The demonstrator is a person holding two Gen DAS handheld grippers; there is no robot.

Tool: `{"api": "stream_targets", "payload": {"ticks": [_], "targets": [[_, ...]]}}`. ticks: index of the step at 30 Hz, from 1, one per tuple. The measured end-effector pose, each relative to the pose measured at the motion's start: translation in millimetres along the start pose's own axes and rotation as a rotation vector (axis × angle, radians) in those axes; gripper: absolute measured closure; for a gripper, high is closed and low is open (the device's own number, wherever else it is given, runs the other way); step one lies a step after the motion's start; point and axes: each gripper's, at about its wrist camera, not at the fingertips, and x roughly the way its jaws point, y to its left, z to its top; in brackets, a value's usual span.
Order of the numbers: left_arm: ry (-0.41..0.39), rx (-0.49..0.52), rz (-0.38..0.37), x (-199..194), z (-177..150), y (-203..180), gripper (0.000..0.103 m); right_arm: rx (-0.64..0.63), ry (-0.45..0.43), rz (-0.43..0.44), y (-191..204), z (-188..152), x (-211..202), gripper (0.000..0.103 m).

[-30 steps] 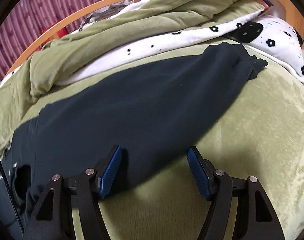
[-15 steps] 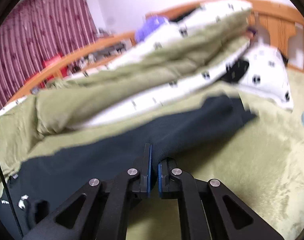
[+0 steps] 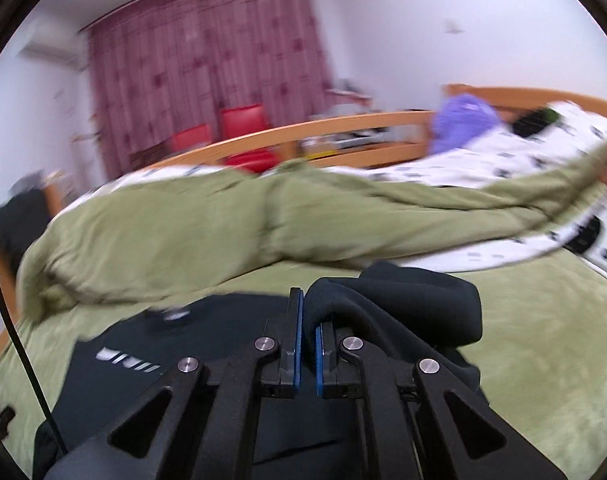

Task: Fold small clothes
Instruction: 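Grasp the other sleeve with the right tool and fold it across the body, then open the right tool and release the sleeve on the body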

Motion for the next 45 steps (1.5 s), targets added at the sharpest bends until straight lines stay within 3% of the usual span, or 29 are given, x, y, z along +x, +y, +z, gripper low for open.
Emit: {"api": "stream_targets", "payload": {"ticks": [5, 9, 12, 15, 19, 25, 33, 38, 45], "targets": [[0.025, -0.042, -0.010, 3.3, -1.9, 19.5, 0.028, -0.109, 0.100, 0.114, 101.9, -36.7, 11.3, 0.098], [0.034, -0.050, -0.022, 2.7, -1.8, 29.9, 0.028, -0.159, 0.264, 0.082, 148.7, -85.4, 39.3, 0.097], [0.026, -0.051, -0.030, -1.3, -2.6, 35.2, 0.028, -0.232, 0.332, 0.044, 166.7, -122.2, 52.3, 0.089], [0.021, -0.053, -0.039, -3.4, -1.9, 38.1, 0.028, -0.306, 0.420, 0.057, 169.3, -146.5, 60.4, 0.068], [0.020, -0.065, -0.054, -4.8, 0.6, 36.7, 0.028, -0.329, 0.442, 0.064, 153.3, -150.6, 42.8, 0.059], [0.017, -0.056, -0.078, -7.4, 3.3, 19.1, 0.028, -0.248, 0.394, 0.103, 117.2, -127.0, -1.3, 0.053], [0.000, 0.024, -0.164, -17.7, -1.9, -40.4, 0.028, -0.202, 0.263, -0.006, 36.8, -88.8, -52.1, 0.041], [-0.008, 0.103, -0.214, -25.6, -8.8, -83.1, 0.028, -0.124, 0.254, -0.067, -25.8, -79.4, -65.8, 0.040], [0.000, 0.151, -0.340, -50.6, -19.2, -149.9, 0.028, -0.021, 0.250, -0.144, -97.2, -68.9, -71.6, 0.040]]}}
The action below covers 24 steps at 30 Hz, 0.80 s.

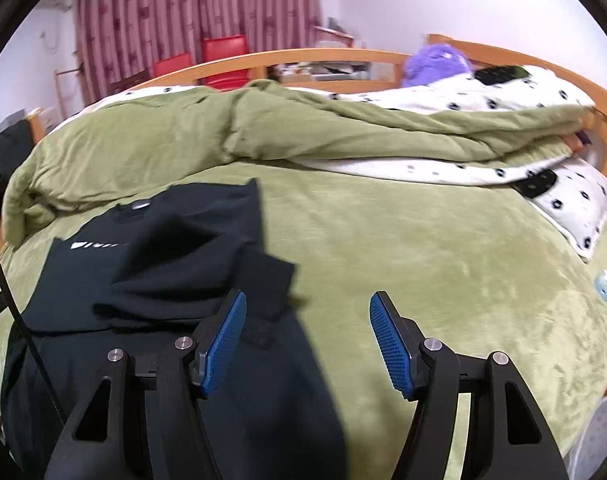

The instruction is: Fold small clothes

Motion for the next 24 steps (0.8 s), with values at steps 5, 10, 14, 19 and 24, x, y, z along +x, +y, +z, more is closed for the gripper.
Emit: {"api": "stream_targets", "payload": {"ticks": [5, 10, 14, 19, 24], "targets": [[0.003, 0.068, -0.045, 6.9, -0.1, -64.1, 0.028, 0.067, 0.002, -0.003, -36.1, 0.6, -5.1, 0.040], [0.044, 0.083, -0.101, 27.8, -5.8, -124.8, 0.028, 0.079, -0.024, -0.053, -66.8, -0.7, -12.6, 0.040], [0.082, 0.115, -0.144, 48.6, -14.9, -169.4, 0.028, 0.092, -0.024, -0.097, -92.0, -5.8, -11.1, 0.040], [0.114, 0.176, -0.161, 74.2, -28.1, -216.6, 0.028, 0.152, -0.001, -0.113, -130.9, -11.8, -3.7, 0.040], [0.157, 0.217, -0.175, 106.2, -39.6, -248.5, 0.028, 0.238, 0.019, -0.101, -162.3, -15.4, 5.3, 0.040]]}}
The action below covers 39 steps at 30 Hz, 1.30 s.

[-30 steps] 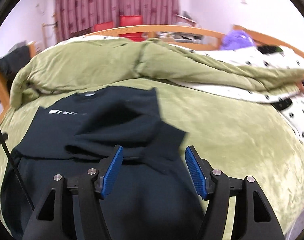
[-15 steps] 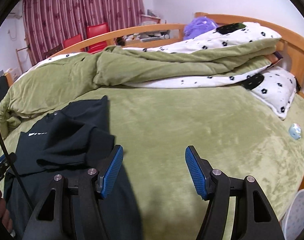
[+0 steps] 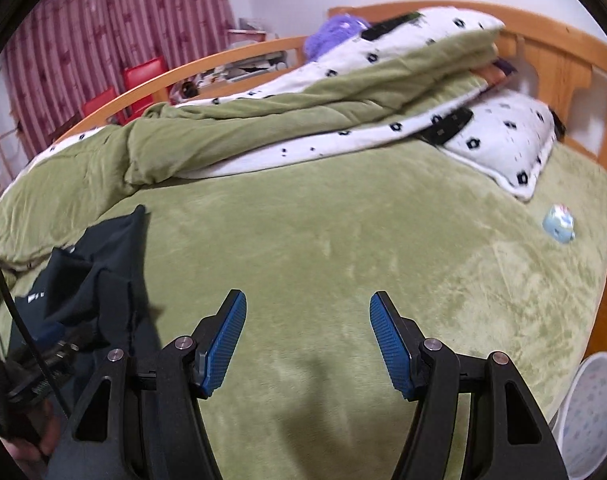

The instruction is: Fold small clothes

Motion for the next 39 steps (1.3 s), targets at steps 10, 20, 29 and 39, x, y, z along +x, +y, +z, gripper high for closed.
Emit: {"api": "stream_targets", "payload": {"ticks": [10, 20, 29, 39], "targets": [[0.072, 0.031, 0.036, 51.9, -0.3, -18.1, 0.015, -0.008, 0.042, -0.023, -4.2, -1.0, 28.0, 0.040], [0.064, 0.015, 0.040, 48.5, 8.3, -7.1, 0.048, -0.070, 0.022, -0.007, 24.8, 0.9, 22.4, 0.040], [-0.007, 0.015, -0.059, -3.7, 27.6, 18.4, 0.096, -0.084, 0.000, 0.020, 48.9, 2.2, 8.1, 0.040], [-0.129, -0.072, 0.091, -72.7, 51.8, 111.3, 0.096, -0.136, -0.018, 0.034, 85.7, -0.6, -3.1, 0.040]]}}
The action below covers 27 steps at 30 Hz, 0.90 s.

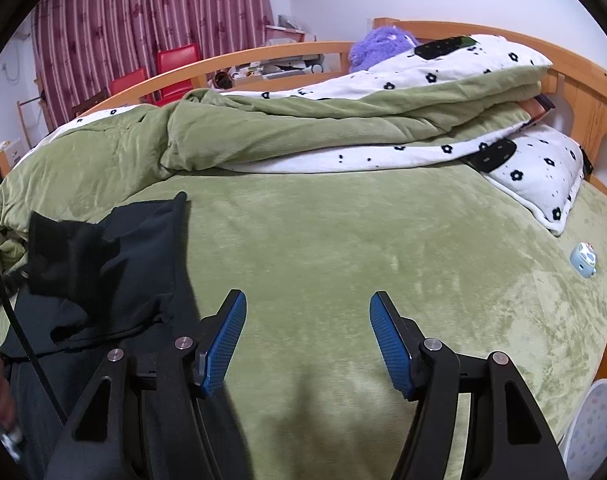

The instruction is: Fold small clothes

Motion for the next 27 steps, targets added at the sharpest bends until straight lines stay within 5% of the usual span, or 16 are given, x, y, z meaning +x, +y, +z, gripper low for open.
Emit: {"api": "stream_targets", "payload": {"ticks": [13, 27], "targets": [[-0.013, -0.118, 0.159, -19.7, 11.1, 156.2, 0.097, -0.134, -0.022, 0.016, 88.9, -1.5, -4.1, 0.040], [0.138, -0.298, 0.199, -4.5, -61.0, 275.1, 0.087, -0.315, 0.025, 0.023, 166.2, -28.8, 18.4, 0.040]]}}
